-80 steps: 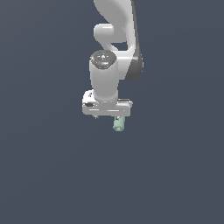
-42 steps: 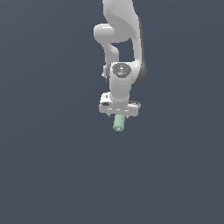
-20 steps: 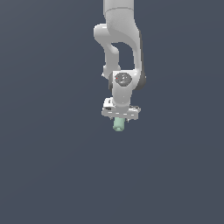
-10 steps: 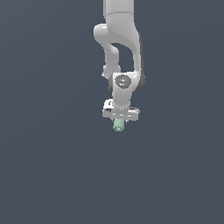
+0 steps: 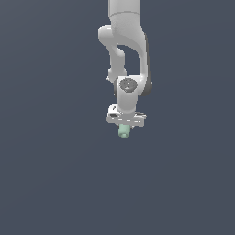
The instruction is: Pick up the object and move it to a goal position.
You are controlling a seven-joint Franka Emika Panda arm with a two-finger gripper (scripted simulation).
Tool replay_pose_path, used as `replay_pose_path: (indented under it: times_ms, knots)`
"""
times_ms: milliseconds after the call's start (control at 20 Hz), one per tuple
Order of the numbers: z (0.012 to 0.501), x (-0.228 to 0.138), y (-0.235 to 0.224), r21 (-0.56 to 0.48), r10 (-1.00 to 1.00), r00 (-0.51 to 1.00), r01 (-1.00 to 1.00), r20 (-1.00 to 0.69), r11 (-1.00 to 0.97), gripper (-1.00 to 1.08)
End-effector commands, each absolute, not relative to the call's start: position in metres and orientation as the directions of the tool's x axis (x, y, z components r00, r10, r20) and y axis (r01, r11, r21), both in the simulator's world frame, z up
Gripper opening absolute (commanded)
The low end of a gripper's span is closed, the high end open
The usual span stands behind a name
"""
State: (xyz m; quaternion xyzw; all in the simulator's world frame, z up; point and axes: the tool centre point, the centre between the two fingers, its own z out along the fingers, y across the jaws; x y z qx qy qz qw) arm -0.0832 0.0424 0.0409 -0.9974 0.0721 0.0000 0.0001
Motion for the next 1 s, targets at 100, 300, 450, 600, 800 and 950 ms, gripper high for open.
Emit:
replay_pose_path:
  times_ms: [100,300,450,600,800,950]
  knots:
    - [0.047,-0.084,0.027,0.0,-0.145,0.989,-0.145,0.001,-0.989,-1.0]
    - [0.057,-0.085,0.002,0.0,-0.145,0.989,-0.145,0.001,-0.989,-1.0]
    - [0.066,-0.085,-0.022,0.0,-0.145,0.989,-0.145,0.001,-0.989,-1.0]
    - [0.073,-0.086,-0.04,-0.001,-0.145,0.989,-0.145,0.0,-0.989,-1.0]
    - [0.079,-0.085,-0.054,-0.001,-0.145,0.989,-0.145,0.0,-0.989,-1.0]
    - [0.08,-0.085,-0.057,-0.001,-0.145,0.989,-0.145,0.0,-0.989,-1.0]
